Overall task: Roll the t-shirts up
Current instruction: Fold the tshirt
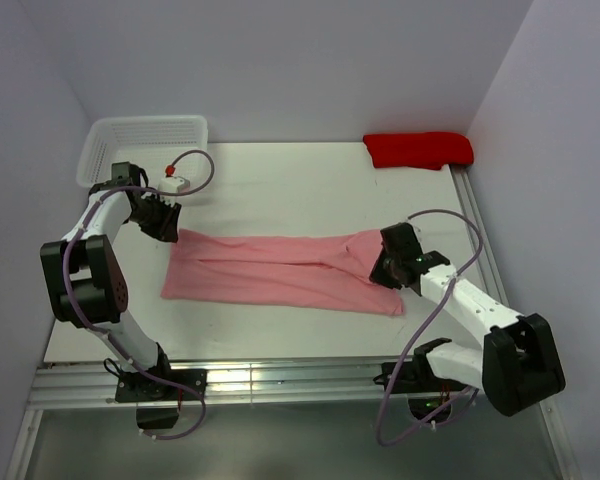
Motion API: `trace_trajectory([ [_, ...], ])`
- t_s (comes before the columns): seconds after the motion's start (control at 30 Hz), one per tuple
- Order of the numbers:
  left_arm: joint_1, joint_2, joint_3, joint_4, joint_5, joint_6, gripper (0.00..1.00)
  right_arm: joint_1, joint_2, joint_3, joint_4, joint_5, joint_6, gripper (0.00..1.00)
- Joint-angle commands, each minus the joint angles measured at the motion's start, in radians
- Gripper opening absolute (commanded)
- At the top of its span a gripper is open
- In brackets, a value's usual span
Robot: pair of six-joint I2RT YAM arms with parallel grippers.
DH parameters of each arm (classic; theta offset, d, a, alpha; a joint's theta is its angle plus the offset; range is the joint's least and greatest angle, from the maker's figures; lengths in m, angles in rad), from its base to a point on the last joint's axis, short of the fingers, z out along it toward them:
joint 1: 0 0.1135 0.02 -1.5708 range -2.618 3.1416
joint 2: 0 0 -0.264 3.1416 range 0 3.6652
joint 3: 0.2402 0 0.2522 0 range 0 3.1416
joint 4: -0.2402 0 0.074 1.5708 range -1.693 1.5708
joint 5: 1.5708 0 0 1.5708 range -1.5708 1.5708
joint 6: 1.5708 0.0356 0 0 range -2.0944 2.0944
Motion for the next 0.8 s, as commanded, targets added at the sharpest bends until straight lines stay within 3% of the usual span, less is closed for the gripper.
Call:
trace_trajectory([
  [0.0, -0.003, 0.005, 0.038, -0.014, 0.008, -0.001, 0.33, 0.021, -0.044, -0.057, 0.009, -0.009, 0.032, 0.08],
  [0.3, -0.004, 0.012, 0.029, -0.009, -0.015, 0.005, 0.32, 0.056, -0.107, -0.081, -0.005, -0.020, 0.047, 0.34],
  [0.5, -0.004, 0.007, 0.027, -0.008, -0.019, 0.005, 0.32, 0.061, -0.136, 0.040, -0.051, 0.044, 0.067, 0.39],
  [0.63, -0.004, 0.013, 0.036, -0.012, -0.012, 0.002, 0.32, 0.061, -0.017, 0.159, -0.034, 0.073, 0.060, 0.39],
  [0.77, -0.006, 0.015, 0.046, -0.023, -0.010, 0.002, 0.32, 0.061, 0.214, 0.313, -0.020, 0.064, 0.024, 0.38],
])
